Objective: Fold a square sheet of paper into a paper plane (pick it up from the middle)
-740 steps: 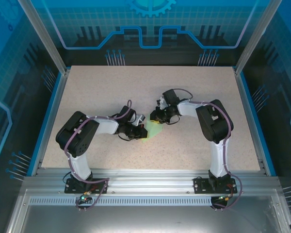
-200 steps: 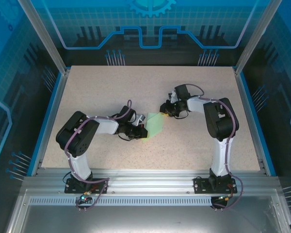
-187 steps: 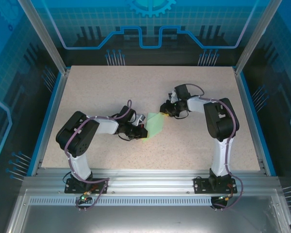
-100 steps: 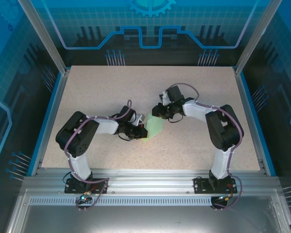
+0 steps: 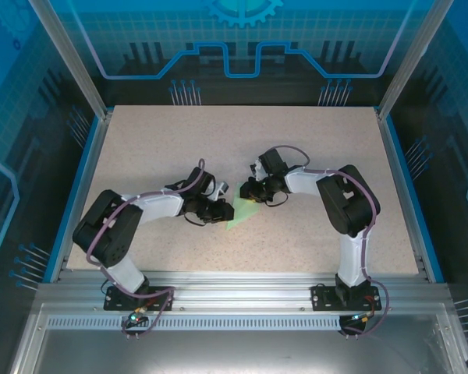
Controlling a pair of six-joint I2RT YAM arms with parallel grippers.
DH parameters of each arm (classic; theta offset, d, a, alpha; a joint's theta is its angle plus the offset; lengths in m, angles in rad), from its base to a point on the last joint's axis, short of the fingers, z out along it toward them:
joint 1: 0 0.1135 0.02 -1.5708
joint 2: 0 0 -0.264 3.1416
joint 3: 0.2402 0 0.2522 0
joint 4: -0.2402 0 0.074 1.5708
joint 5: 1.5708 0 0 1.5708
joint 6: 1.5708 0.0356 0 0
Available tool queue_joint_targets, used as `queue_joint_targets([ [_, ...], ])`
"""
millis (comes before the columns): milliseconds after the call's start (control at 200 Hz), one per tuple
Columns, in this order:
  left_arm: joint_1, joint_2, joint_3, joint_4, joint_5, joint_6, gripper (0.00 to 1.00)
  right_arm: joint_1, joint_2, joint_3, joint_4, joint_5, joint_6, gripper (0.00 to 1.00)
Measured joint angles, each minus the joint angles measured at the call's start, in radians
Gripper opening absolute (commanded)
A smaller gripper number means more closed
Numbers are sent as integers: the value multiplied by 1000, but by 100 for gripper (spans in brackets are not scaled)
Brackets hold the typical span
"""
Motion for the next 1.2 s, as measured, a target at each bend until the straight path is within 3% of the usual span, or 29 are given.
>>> queue_joint_targets([
  [360,0,82,132,-20,0,14,17,0,0,0,1,-2,0,25],
  [700,0,171,142,-34,-42,35,12,1,-16,0,-20,5,-1,28],
  [1035,0,164,127,-35,-45,47,17,0,-262,-89,-89,95,0,37],
  [1200,0,147,137,-48,-46,55,19,0,-291,-179,-90,114,24,43],
])
